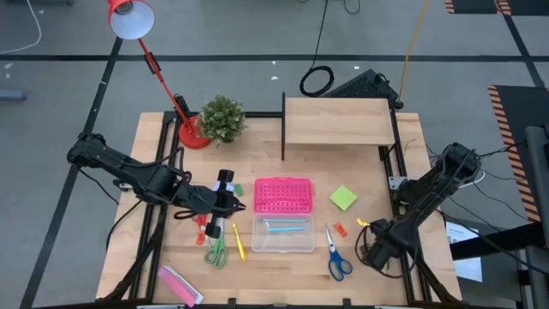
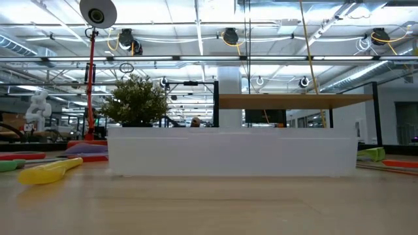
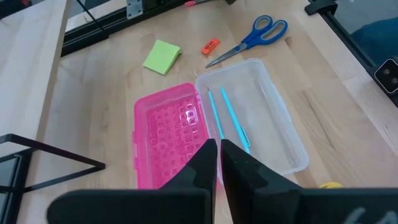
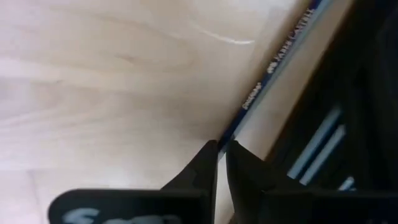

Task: Pack school essentials
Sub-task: Put the black pencil into the pink supply box

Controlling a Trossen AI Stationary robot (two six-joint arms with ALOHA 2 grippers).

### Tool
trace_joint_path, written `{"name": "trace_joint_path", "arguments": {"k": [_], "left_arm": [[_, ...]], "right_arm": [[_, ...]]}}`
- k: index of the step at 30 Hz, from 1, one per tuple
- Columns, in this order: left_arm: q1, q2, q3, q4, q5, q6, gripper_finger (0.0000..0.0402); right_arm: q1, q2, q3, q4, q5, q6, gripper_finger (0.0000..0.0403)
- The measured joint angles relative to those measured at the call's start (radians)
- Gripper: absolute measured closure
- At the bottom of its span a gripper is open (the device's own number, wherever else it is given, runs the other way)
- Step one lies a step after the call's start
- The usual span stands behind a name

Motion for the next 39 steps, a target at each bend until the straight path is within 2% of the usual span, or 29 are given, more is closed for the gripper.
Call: {"name": "trace_joint_path", "arguments": {"k": [9,18,22,26,32,39], "left_arm": [[0.000,0.000,0.000,0.001,0.000,0.007,0.0376],[0.000,0.000,0.000,0.002,0.000,0.023,0.0376],[0.000,0.000,0.000,0.002,0.000,0.023,0.0376],[0.000,0.000,0.000,0.002,0.000,0.024,0.0376],[0.000,0.000,0.000,0.001,0.000,0.046,0.0376],[0.000,0.000,0.000,0.033,0.000,0.140,0.0376]], "right_arm": [[-0.010,0.000,0.041,0.010,0.104,0.014,0.0378],[-0.018,0.003,0.042,0.009,0.103,0.012,0.0375],[-0.025,-0.016,0.040,0.034,0.114,-0.038,0.0351],[-0.025,-0.027,0.040,0.027,0.179,-0.128,0.0315],[-0.040,-0.038,0.040,0.013,0.175,-0.195,0.0274],[-0.050,-0.102,0.040,0.033,0.182,0.050,0.0259]]}}
